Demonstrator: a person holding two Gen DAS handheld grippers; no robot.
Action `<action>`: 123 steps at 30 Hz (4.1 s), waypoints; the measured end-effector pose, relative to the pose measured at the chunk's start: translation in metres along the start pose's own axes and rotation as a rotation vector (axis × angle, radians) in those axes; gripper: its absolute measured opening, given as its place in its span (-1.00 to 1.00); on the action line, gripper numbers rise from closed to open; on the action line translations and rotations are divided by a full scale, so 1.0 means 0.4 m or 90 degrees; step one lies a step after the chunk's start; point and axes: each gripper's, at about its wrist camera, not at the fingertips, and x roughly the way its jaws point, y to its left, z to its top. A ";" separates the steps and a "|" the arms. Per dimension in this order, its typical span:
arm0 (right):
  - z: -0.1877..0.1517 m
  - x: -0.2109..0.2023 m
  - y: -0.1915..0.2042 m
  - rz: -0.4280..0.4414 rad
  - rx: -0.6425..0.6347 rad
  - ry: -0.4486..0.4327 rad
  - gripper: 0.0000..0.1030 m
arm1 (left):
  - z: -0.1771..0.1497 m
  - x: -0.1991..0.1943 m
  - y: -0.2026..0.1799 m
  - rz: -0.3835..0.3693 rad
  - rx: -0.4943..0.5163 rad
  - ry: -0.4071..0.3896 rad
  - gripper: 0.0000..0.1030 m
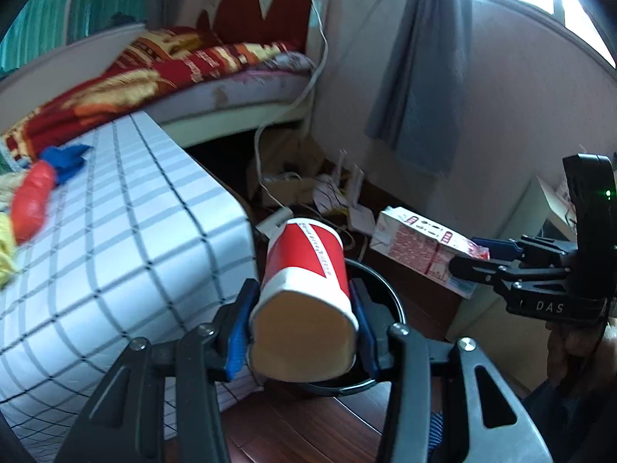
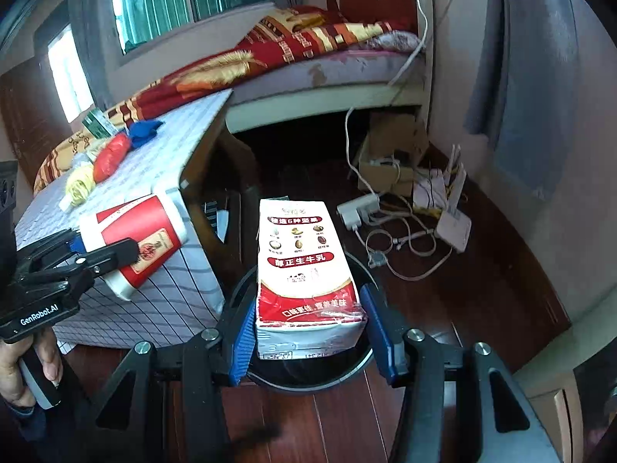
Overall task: Collect trash
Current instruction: 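Carry cup and carton over the black bin and open both tools, then move both tools back over the trash on the bed, then grasp the yellow cloth with right tool while left tool grasps the red bag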
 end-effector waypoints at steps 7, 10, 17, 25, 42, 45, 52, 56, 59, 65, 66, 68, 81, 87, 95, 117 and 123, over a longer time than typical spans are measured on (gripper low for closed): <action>-0.045 0.096 -0.033 0.030 -0.003 0.058 0.05 | -0.038 0.108 -0.003 -0.019 -0.005 0.075 -0.07; -0.044 0.141 -0.037 0.050 0.003 0.076 0.05 | -0.055 0.145 0.004 -0.029 -0.015 0.101 -0.06; -0.034 0.258 -0.103 0.075 0.115 0.111 0.67 | -0.083 0.202 0.006 -0.022 -0.036 0.129 0.66; -0.024 0.220 -0.155 0.028 0.168 0.073 1.00 | -0.090 0.171 0.037 0.059 -0.042 0.115 0.99; 0.010 0.112 -0.060 -0.010 0.109 0.000 1.00 | -0.030 0.031 0.069 0.110 -0.043 0.031 0.99; 0.029 0.084 -0.028 -0.001 0.097 -0.014 1.00 | -0.024 0.000 0.078 0.120 -0.047 0.014 0.99; 0.066 0.026 0.067 0.015 0.060 -0.049 1.00 | -0.016 -0.093 0.123 0.156 -0.066 -0.024 0.99; 0.081 0.006 0.125 0.023 0.036 -0.063 1.00 | -0.014 -0.154 0.160 0.181 -0.085 -0.053 0.99; 0.095 0.001 0.172 0.037 0.018 -0.069 1.00 | -0.016 -0.195 0.187 0.202 -0.095 -0.070 0.99; 0.125 -0.006 0.266 0.065 -0.014 -0.082 1.00 | -0.024 -0.264 0.237 0.241 -0.110 -0.096 0.99; 0.129 -0.006 0.279 0.069 -0.018 -0.083 1.00 | -0.027 -0.275 0.245 0.246 -0.112 -0.099 0.99; 0.137 -0.006 0.310 0.078 -0.031 -0.087 1.00 | -0.032 -0.296 0.263 0.258 -0.119 -0.105 0.99; 0.183 0.026 0.526 0.151 -0.111 -0.096 1.00 | -0.093 -0.398 0.390 0.329 -0.164 -0.115 0.99; 0.207 0.055 0.645 0.184 -0.152 -0.088 1.00 | -0.137 -0.441 0.475 0.367 -0.195 -0.108 0.99; 0.265 0.126 0.814 0.205 -0.198 -0.076 1.00 | -0.178 -0.472 0.611 0.367 -0.251 -0.099 0.89; 0.353 0.305 1.005 0.262 -0.247 -0.041 -0.27 | -0.125 -0.367 0.740 0.320 -0.266 -0.094 0.63; 0.421 0.255 0.911 0.194 -0.203 -0.126 -0.27 | -0.067 -0.308 0.710 0.277 -0.248 -0.095 0.57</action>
